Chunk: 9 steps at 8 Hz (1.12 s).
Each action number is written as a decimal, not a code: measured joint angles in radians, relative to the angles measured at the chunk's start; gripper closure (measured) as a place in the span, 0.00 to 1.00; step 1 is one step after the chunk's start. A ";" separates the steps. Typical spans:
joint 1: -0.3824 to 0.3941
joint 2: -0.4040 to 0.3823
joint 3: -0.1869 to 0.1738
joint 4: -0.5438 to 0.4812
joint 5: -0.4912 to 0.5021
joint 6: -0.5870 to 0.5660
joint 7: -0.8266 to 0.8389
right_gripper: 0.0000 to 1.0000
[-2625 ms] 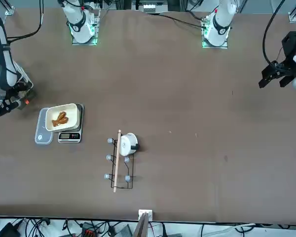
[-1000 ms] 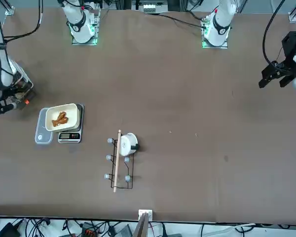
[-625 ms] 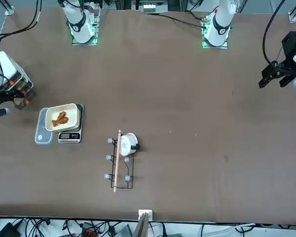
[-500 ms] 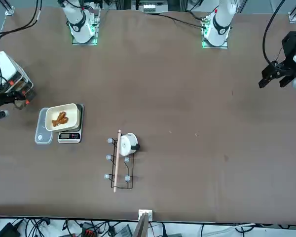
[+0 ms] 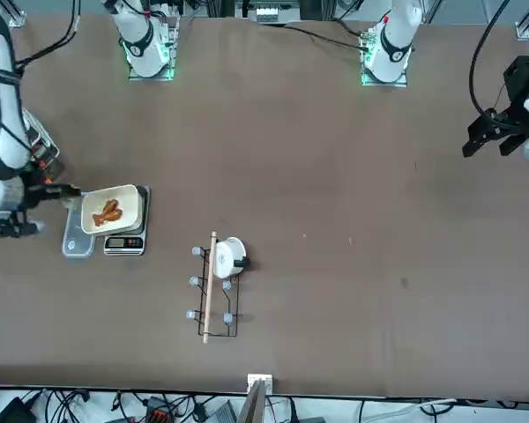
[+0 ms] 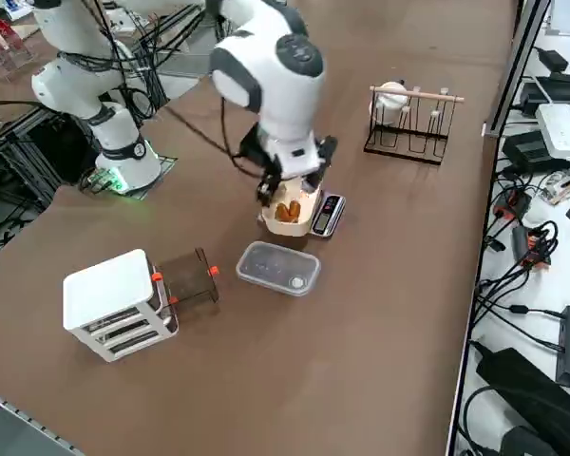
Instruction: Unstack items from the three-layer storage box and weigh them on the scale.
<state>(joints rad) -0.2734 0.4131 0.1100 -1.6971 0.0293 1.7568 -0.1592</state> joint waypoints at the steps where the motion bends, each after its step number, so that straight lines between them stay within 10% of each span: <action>1: 0.018 0.009 0.000 0.000 0.003 0.006 0.033 0.43; 5: 0.012 0.020 -0.013 0.001 0.002 0.007 0.038 0.00; 7: -0.008 0.007 -0.024 0.006 -0.077 -0.031 -0.046 0.13; 9: -0.079 -0.001 -0.029 0.006 -0.212 -0.069 -0.285 0.60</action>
<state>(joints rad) -0.3527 0.4124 0.0806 -1.6907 -0.1823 1.6874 -0.4446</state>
